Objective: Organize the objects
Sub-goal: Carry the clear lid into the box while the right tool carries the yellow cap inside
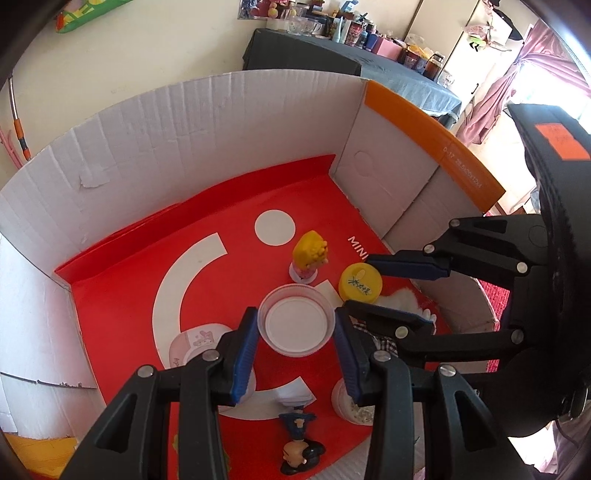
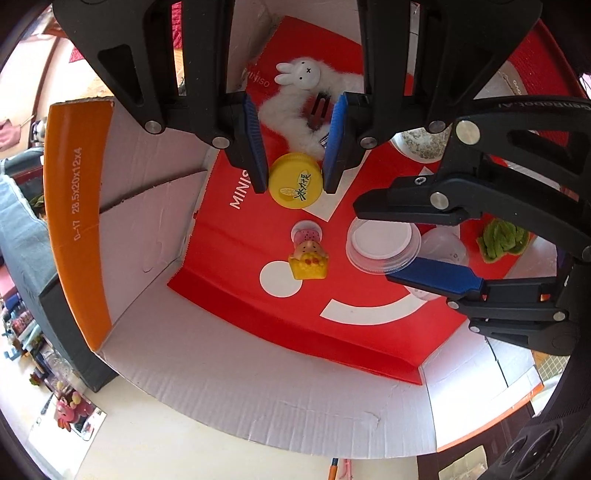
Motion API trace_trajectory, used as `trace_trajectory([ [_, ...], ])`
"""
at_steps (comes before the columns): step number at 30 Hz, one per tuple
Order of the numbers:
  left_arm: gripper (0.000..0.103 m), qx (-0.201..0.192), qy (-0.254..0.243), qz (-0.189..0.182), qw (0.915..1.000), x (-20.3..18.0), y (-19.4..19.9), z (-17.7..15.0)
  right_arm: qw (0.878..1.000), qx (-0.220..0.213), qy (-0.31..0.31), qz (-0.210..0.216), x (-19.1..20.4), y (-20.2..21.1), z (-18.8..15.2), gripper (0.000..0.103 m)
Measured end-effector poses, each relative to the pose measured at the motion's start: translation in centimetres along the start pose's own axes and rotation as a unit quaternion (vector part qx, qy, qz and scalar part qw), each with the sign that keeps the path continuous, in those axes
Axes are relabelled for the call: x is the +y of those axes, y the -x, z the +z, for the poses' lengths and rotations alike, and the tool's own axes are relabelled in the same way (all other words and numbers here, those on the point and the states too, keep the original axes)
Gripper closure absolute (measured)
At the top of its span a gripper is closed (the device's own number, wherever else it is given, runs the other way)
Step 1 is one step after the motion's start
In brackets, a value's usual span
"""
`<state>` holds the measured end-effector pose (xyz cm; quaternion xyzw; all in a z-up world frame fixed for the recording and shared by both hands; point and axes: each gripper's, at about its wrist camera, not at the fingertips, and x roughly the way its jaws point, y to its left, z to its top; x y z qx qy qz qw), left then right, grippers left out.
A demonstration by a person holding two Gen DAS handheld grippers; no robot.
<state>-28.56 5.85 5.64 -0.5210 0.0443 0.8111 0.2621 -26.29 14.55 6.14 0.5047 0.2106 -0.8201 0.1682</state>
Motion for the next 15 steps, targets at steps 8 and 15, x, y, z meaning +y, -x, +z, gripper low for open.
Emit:
trace_trajectory([
  [8,0.061,0.019,0.003,-0.002,0.9998,0.36,-0.50,0.14,1.000,0.010,0.009,0.000,-0.03,-0.39,0.10,0.074],
  [15,0.061,0.030,0.019,-0.011,0.9993,0.66,-0.81,0.60,1.000,0.013,0.011,0.002,-0.17,-0.40,0.06,0.074],
])
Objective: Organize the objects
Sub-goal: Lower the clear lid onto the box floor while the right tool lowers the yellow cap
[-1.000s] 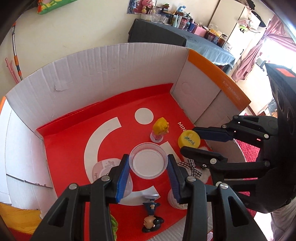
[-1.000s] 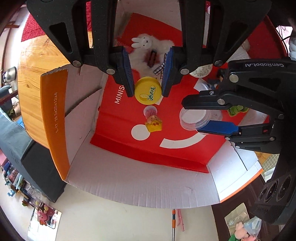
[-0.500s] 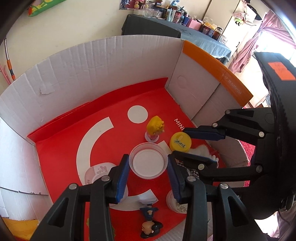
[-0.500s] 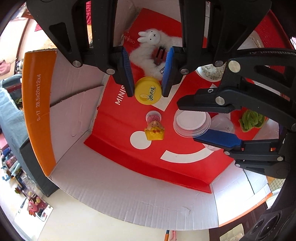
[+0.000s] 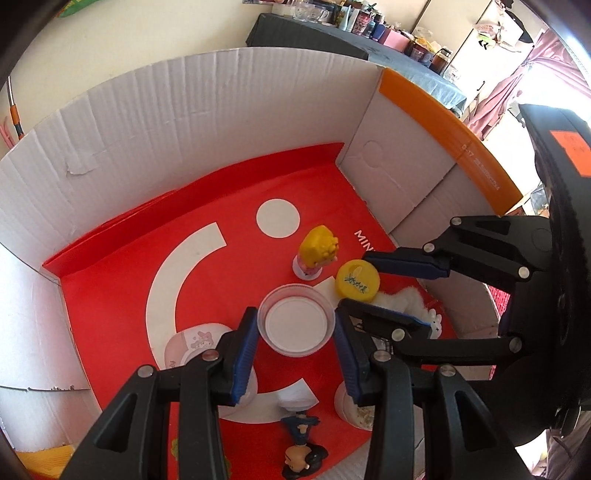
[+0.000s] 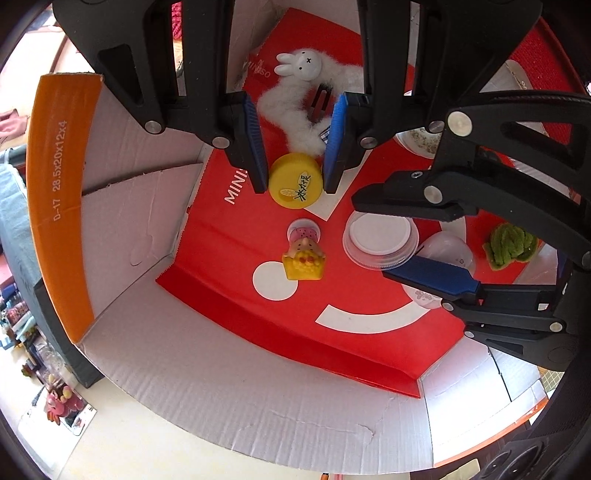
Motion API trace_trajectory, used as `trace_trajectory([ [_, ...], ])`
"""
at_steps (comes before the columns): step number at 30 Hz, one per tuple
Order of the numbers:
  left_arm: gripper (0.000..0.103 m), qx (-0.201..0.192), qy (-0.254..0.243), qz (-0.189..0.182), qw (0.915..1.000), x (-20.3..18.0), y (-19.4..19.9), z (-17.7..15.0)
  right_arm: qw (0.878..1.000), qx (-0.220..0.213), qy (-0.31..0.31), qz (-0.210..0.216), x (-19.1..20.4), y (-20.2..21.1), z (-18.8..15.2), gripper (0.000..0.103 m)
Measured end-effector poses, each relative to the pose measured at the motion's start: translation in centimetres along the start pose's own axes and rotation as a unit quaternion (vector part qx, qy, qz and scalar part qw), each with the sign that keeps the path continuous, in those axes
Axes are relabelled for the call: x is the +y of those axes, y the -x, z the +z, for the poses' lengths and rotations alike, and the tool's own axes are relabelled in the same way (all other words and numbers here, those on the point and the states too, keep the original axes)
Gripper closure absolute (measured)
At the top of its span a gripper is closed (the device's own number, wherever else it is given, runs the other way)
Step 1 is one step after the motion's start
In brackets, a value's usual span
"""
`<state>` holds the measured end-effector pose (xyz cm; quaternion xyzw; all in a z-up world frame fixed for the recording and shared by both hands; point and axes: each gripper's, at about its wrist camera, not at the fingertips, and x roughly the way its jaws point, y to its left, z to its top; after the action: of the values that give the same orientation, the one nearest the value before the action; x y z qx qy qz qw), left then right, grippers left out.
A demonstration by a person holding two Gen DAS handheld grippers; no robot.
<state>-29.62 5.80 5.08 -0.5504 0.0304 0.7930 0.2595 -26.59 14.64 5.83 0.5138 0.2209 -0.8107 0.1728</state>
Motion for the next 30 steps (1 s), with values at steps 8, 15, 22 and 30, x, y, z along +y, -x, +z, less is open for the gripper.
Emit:
trace_trajectory([
  [8,0.060,0.010,0.010,-0.008,0.9999,-0.2,-0.1,0.2,1.000,0.001,-0.002,0.006,-0.3,0.2,-0.3,0.074],
  [15,0.061,0.021,0.017,-0.011,0.9996,-0.6,-0.1,0.2,1.000,0.003,-0.003,0.016,-0.6,0.5,-0.5,0.074],
  [22,0.061,0.025,0.042,-0.025,0.9985,0.0,0.5,0.1,1.000,0.003,0.001,0.019,-0.8,0.9,-0.9,0.074],
  [30,0.061,0.035,0.027,-0.017,0.9989,-1.1,0.1,0.0,1.000,0.002,-0.003,0.027,-1.2,1.4,-1.5,0.074],
])
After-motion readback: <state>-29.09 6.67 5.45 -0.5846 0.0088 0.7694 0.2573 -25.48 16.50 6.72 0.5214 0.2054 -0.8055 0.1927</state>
